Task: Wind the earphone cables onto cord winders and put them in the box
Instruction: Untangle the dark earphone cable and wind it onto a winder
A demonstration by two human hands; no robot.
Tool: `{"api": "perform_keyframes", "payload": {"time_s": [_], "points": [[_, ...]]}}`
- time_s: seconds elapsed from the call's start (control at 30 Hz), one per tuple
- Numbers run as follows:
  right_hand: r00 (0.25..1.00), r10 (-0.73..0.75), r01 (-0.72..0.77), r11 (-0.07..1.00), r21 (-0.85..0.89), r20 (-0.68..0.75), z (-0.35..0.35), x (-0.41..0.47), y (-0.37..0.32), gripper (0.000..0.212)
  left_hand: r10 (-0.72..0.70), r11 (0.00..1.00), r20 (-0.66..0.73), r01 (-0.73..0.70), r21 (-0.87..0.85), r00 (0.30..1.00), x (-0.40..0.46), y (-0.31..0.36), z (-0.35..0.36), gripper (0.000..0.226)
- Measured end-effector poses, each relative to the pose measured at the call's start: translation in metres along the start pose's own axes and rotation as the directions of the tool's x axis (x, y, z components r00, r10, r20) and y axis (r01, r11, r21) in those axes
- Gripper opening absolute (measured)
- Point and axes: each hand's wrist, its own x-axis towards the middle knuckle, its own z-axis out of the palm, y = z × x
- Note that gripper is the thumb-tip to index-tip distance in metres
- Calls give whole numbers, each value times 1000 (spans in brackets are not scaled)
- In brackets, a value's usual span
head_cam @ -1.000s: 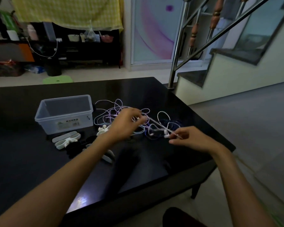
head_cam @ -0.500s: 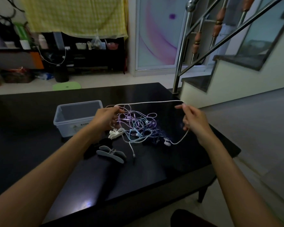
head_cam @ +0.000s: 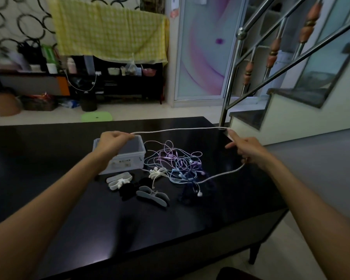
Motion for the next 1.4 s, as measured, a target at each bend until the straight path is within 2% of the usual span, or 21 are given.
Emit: {"api": "perform_keyframes", "payload": {"time_s": [0.07, 0.13, 0.2, 0.27, 0.33, 0.4, 0.47, 0.5, 0.57, 0.63, 0.73, 0.83, 0.93, 1.03, 1.1, 1.13, 1.2, 1.23, 1.3, 1.33, 1.4], "points": [[981, 3, -10, 999, 32, 194, 7, -8, -7, 54, 34, 984, 103, -51, 168, 994, -8, -4, 3, 28], [931, -11, -17, 997, 71, 366, 21, -18, -15, 30, 12, 930, 158, -69, 361, 987, -13, -10, 12, 40], [879, -34, -24, 993, 117, 476, 36, -27, -26, 24, 73, 880, 47, -87, 467, 996, -22, -10, 23, 55], [839, -68, -57, 975, 213, 539, 47, -36, -40, 29, 200, 908, 10, -189, 374, 980, -38, -1, 32, 51], [828, -98, -118, 932, 344, 552, 51, -43, -56, 29, 196, 953, 272, -249, 175, 942, -54, 10, 42, 50], [822, -146, -177, 853, 492, 550, 50, -51, -73, 28, 158, 958, 611, -270, 94, 775, -69, 20, 50, 63], [817, -198, -206, 776, 596, 541, 46, -58, -89, 28, 170, 931, 739, -352, 96, 652, -74, 23, 62, 61], [820, -222, -203, 749, 631, 527, 42, -61, -97, 28, 202, 928, 744, -367, 62, 637, -73, 25, 67, 50], [837, -269, -149, 726, 671, 477, 30, -63, -110, 29, 275, 933, 691, -359, -24, 668, -66, 27, 69, 25], [880, -285, -66, 718, 693, 379, 15, -59, -117, 28, 294, 925, 625, -381, 6, 724, -50, 28, 59, 22], [962, -167, 28, 849, 527, 217, 1, -44, -105, 23, 327, 924, 476, -382, 20, 816, -30, 36, 35, 21], [991, -26, 19, 998, 57, 129, 10, -30, -74, 26, 367, 929, 326, -357, -92, 871, -18, 65, 18, 16], [984, 34, 19, 958, -286, 177, 25, -28, -60, 32, 380, 915, 380, -404, -20, 843, -10, 97, 12, 21], [972, -234, 194, 794, -575, 6, 33, -27, -69, 43, 307, 896, 512, -424, 127, 802, -11, 109, 15, 24], [935, -353, 327, 843, -427, 19, 39, -33, -82, 31, 285, 895, 542, -421, 144, 791, -13, 106, 16, 26], [936, -337, 352, 896, -272, 101, 42, -37, -89, 21, 277, 895, 549, -420, 151, 789, -14, 103, 15, 26], [894, -226, 272, 960, -70, 386, 44, -49, -100, 35, 260, 889, 554, -420, 183, 791, -16, 96, 12, 26], [831, -173, 240, 969, -60, 528, 45, -52, -101, 41, 248, 888, 553, -415, 198, 795, -17, 92, 11, 26], [692, -134, 288, 952, -101, 710, 47, -58, -99, 34, 224, 895, 544, -391, 213, 809, -16, 82, 6, 26], [662, -150, 332, 937, -108, 734, 48, -59, -96, 29, 210, 901, 550, -378, 211, 808, -16, 77, 3, 25], [686, -242, 383, 922, -57, 686, 47, -57, -92, 23, 164, 918, 602, -344, 198, 782, -17, 64, -2, 25]]}}
